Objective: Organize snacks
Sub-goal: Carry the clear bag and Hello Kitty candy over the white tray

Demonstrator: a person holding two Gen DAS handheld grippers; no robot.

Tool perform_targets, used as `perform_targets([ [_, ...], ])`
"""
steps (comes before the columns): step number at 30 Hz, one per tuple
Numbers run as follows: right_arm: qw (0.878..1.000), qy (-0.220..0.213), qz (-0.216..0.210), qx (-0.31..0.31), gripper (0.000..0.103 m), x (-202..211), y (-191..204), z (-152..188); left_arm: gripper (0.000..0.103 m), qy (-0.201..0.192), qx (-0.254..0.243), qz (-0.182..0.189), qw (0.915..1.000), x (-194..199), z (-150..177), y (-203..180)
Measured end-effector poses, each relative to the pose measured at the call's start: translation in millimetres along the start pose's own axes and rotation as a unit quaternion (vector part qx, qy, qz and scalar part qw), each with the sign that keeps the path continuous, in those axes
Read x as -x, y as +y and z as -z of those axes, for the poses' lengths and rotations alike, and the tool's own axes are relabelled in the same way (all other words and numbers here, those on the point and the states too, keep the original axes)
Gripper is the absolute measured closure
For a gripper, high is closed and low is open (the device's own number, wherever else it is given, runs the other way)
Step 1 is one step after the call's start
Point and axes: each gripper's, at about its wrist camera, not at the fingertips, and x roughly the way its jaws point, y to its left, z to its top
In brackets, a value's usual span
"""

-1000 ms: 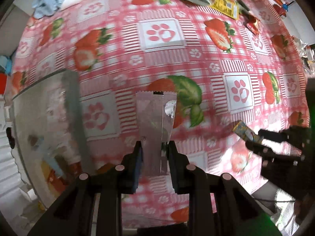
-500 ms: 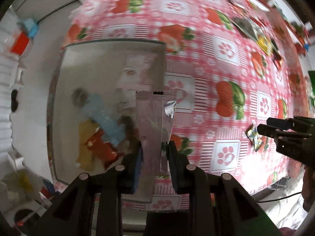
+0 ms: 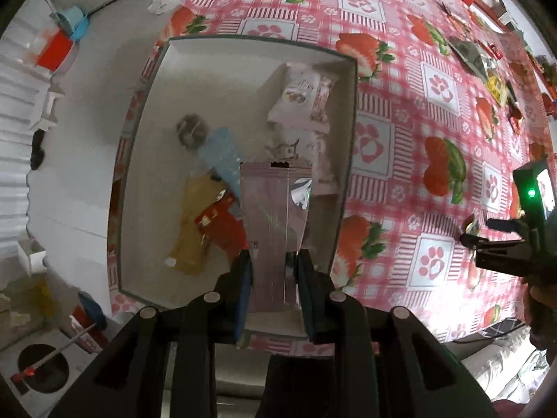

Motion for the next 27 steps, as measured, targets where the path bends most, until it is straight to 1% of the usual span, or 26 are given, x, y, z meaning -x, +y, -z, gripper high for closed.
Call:
perform_targets([
  [1, 1.0, -0.01, 0.004, 0.004, 0.031, 1.5, 1.3, 0.8, 0.075, 0.001, 0.001, -0.002, 1.0, -0.6, 1.4, 0.6],
  [2, 1.0, -0.008, 0.003, 0.005, 0.031, 1.5, 2.3, 1.6, 0.075, 0.003, 0.002, -0.003, 1.0, -1.2, 2.1, 1.3],
  [3, 1.0, -0.008, 0.0, 0.004, 0.033, 2.3, 1.0, 2.3, 0.075, 0.004, 0.005, -0.003, 1.0, -2.0, 2.4, 2.4],
  [5, 1.0, -0.012, 0.0, 0.007, 0.049, 4.4, 3.0, 8.4, 0.075, 0.006, 0.011, -0.002, 0.9999, -3.1, 1.7, 3.4],
  [6, 1.0, -0.014, -0.001, 0.008, 0.073, 3.5, 7.8, 11.2, 0.075, 0.005, 0.014, -0.001, 0.9999, -3.1, 0.7, 3.3],
  [7, 1.0, -0.01, -0.005, 0.006, 0.075, 9.1, 9.9, 11.9, 0.075, 0.004, 0.014, 0.0, 0.9999, -3.0, -0.1, 2.9],
  [10, 1.0, -0.01, -0.018, -0.006, 0.076, 17.9, 12.3, 13.5, 0.075, -0.001, 0.014, 0.003, 0.9999, -1.5, -1.9, 2.2],
  [12, 0.999, -0.014, -0.037, -0.017, 0.076, 29.7, 11.9, 6.7, 0.075, -0.003, 0.015, 0.006, 0.9999, -1.0, -2.6, 4.0],
  [13, 0.998, -0.019, -0.05, -0.02, 0.076, 37.0, 15.2, 5.4, 0.075, -0.003, 0.017, 0.007, 0.9998, -1.5, -2.8, 5.3],
  [16, 0.997, -0.036, -0.065, -0.009, 0.076, 59.1, 29.6, -3.6, 0.075, -0.003, 0.025, 0.012, 0.9996, -3.0, -3.6, 10.2],
  [17, 0.997, -0.041, -0.069, -0.005, 0.078, 66.0, 34.8, -7.2, 0.075, -0.003, 0.028, 0.013, 0.9995, -3.4, -3.8, 11.6],
  [18, 0.996, -0.047, -0.076, 0.0, 0.087, 74.7, 41.1, -11.7, 0.075, -0.005, 0.031, 0.013, 0.9994, -3.7, -4.3, 13.6],
  [20, 0.994, -0.057, -0.088, 0.008, 0.087, 90.0, 54.6, -20.0, 0.075, -0.008, 0.036, 0.014, 0.9992, -3.6, -5.0, 18.0],
  [24, 0.992, -0.07, -0.096, 0.036, 0.087, 111.0, 85.2, -35.3, 0.075, -0.013, 0.05, 0.018, 0.9985, -3.5, -6.8, 30.5],
  [26, 0.993, -0.067, -0.089, 0.044, 0.086, 107.0, 100.3, -44.2, 0.075, -0.013, 0.055, 0.02, 0.9982, -4.0, -7.0, 35.5],
  [27, 0.993, -0.06, -0.086, 0.047, 0.084, 104.1, 101.6, -46.1, 0.075, -0.012, 0.057, 0.021, 0.9981, -4.5, -6.7, 38.4],
])
